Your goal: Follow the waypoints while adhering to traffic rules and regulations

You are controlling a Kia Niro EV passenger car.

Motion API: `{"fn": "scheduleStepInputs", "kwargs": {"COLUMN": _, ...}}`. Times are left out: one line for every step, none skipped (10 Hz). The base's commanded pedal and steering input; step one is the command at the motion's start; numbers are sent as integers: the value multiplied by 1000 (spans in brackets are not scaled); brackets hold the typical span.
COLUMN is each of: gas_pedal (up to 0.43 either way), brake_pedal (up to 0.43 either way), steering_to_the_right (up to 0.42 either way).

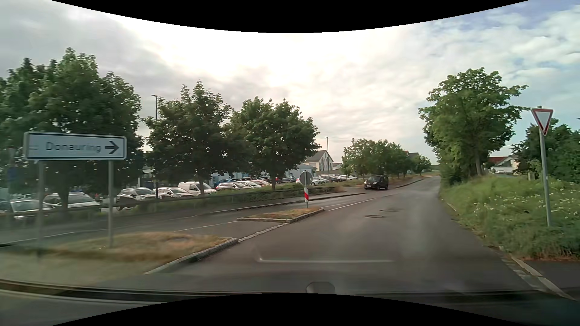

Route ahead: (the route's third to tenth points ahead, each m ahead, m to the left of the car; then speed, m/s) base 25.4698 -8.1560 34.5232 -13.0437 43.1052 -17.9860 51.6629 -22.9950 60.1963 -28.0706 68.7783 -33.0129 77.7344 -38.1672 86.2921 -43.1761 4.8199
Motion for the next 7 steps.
{"fn": "scheduleStepInputs", "kwargs": {"gas_pedal": 110, "brake_pedal": 0, "steering_to_the_right": 228}}
{"fn": "scheduleStepInputs", "kwargs": {"gas_pedal": 110, "brake_pedal": 0, "steering_to_the_right": 230}}
{"fn": "scheduleStepInputs", "kwargs": {"gas_pedal": 110, "brake_pedal": 0, "steering_to_the_right": 229}}
{"fn": "scheduleStepInputs", "kwargs": {"gas_pedal": 110, "brake_pedal": 0, "steering_to_the_right": 227}}
{"fn": "scheduleStepInputs", "kwargs": {"gas_pedal": 150, "brake_pedal": 0, "steering_to_the_right": 221}}
{"fn": "scheduleStepInputs", "kwargs": {"gas_pedal": 157, "brake_pedal": 0, "steering_to_the_right": 210}}
{"fn": "scheduleStepInputs", "kwargs": {"gas_pedal": 169, "brake_pedal": 0, "steering_to_the_right": 202}}
